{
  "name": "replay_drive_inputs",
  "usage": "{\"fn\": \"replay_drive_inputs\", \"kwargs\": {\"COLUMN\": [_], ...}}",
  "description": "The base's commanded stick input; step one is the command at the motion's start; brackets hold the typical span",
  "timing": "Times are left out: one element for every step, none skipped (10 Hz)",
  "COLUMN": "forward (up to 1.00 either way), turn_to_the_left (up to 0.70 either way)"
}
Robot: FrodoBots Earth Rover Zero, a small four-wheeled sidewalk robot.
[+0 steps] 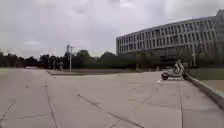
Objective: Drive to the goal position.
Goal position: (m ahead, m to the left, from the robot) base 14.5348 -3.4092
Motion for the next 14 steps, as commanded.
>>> {"fn": "replay_drive_inputs", "kwargs": {"forward": [1.00, 1.00, 1.00, 1.00, 1.00, 1.00, 1.00, 1.00, 1.00, 1.00, 1.00, 1.00, 1.00, 1.00], "turn_to_the_left": [0.00, 0.00, 0.00, 0.00, 0.00, 0.00, -0.18, -0.40, -0.40, -0.40, -0.40, -0.40, -0.40, -0.40]}}
